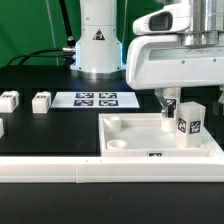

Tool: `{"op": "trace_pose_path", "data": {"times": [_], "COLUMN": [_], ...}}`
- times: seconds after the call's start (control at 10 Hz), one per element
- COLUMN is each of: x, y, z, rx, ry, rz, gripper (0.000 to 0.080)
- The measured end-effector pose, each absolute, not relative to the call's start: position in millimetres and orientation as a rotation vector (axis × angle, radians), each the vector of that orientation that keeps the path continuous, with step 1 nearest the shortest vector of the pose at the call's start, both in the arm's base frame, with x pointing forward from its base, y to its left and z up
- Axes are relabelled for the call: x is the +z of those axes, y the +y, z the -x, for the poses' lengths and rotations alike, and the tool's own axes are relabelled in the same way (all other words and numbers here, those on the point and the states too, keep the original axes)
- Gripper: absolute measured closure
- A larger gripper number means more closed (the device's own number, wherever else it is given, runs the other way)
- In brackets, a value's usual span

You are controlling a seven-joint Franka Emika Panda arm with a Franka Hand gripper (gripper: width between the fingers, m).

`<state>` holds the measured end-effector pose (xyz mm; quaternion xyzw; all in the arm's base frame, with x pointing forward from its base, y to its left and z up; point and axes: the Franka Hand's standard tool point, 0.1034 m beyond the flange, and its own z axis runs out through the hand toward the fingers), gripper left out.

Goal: Assemble square table

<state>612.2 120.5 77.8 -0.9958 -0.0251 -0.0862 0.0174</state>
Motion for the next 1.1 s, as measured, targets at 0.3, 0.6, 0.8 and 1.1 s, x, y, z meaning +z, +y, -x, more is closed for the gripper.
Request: {"op": "trace_pose_path", "data": {"times": [0.3,0.6,0.8,1.1], "x": [77.6,77.6,77.6,77.6], "y": [116.9,116.7,116.6,116.6], "z": [-612.6,-612.7,-612.7,-612.7], "rx": [-0.273,-0.273,-0.272,-0.27], "ry": [-0.366,-0.362,-0.323,-0.146], "rz": [3.099,3.099,3.101,3.102], "gripper": [0.015,0.0414,0.0509,0.0509]}}
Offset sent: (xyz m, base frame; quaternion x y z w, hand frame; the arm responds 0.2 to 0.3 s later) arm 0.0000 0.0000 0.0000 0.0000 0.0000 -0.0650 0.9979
